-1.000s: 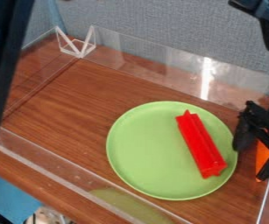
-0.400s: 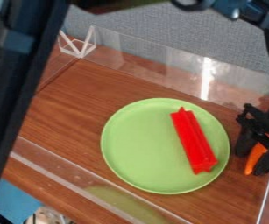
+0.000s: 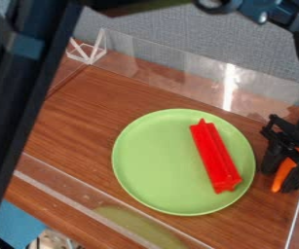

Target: Put the carrot on the left side

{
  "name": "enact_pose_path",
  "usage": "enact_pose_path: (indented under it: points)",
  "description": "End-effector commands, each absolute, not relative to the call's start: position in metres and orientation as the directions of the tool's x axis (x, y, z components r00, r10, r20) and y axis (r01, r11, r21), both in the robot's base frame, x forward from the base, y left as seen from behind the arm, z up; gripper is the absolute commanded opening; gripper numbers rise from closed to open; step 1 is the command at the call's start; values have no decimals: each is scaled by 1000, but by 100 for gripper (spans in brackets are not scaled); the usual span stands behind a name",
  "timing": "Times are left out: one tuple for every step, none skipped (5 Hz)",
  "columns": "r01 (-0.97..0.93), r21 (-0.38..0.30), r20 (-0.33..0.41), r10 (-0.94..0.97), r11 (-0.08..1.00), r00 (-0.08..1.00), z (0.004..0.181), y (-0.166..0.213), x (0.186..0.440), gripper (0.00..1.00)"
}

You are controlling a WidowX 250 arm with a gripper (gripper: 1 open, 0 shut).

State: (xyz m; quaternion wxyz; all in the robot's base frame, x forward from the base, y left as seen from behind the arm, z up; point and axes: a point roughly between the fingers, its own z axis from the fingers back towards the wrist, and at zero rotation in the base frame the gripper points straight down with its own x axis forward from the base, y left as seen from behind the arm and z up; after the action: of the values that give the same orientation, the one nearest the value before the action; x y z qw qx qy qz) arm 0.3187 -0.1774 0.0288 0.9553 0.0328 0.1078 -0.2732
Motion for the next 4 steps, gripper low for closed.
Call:
enact_pose_path:
  points:
    - [548, 13, -70, -546, 836, 835, 87, -189, 329, 0]
    - [565, 20, -18, -565, 825, 825, 116, -188, 327, 0]
    - [550, 57, 71, -553, 833, 830, 159, -180, 324, 0]
    - [471, 121, 101, -483, 874, 870, 196, -163, 325, 0]
